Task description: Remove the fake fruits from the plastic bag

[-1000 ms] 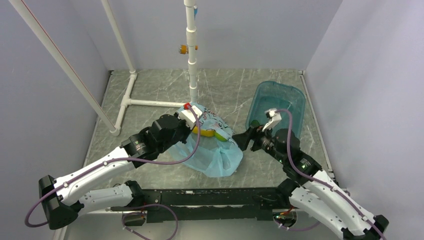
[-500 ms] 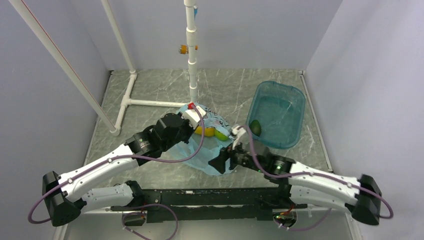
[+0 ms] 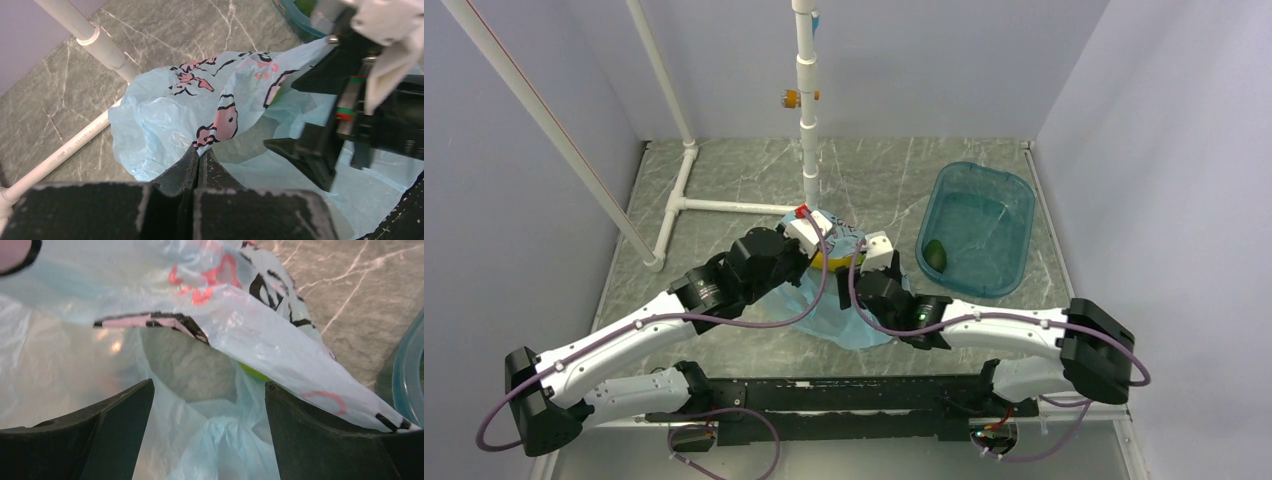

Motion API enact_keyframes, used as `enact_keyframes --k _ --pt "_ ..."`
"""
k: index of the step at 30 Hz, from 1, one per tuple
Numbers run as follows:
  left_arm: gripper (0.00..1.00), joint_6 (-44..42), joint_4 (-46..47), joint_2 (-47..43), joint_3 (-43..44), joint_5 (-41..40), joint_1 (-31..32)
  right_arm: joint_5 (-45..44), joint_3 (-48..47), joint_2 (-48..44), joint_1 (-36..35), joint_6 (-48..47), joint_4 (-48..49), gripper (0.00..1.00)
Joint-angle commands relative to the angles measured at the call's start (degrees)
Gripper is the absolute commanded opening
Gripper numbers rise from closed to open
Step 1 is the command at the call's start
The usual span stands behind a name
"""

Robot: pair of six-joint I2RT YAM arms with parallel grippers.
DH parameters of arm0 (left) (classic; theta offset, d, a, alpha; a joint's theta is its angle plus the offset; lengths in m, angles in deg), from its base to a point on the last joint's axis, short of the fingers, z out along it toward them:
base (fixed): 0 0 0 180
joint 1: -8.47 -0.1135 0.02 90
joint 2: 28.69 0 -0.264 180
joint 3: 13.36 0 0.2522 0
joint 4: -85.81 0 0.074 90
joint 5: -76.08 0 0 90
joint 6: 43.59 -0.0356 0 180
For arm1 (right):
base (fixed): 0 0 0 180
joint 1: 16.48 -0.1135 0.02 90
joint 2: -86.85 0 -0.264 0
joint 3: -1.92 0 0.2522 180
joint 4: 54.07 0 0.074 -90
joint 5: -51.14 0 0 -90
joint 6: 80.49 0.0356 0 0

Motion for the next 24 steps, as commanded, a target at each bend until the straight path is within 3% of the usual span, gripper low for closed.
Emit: enact_keyframes --k 1,5,15,24 --pt "0.0 0.49 3.2 -1.76 -0.1 2.13 0.38 -8.4 -4.74 4.76 -0.25 -1.35 6.11 0.84" --pt "0.0 0.95 3.28 -1.51 -0.34 2.62 0.42 -14.45 -6.52 9.48 -0.28 -0.63 5.95 0.85" --pt "0.0 1.82 2.91 0.4 0.64 4.53 0.45 -18.5 -2.26 13.01 1.46 -1.83 19.66 0.9" --pt "0.0 1.73 3.22 -0.11 0.12 3.82 0.47 -21.38 -4.36 20.26 4.31 6.37 16.46 0.91"
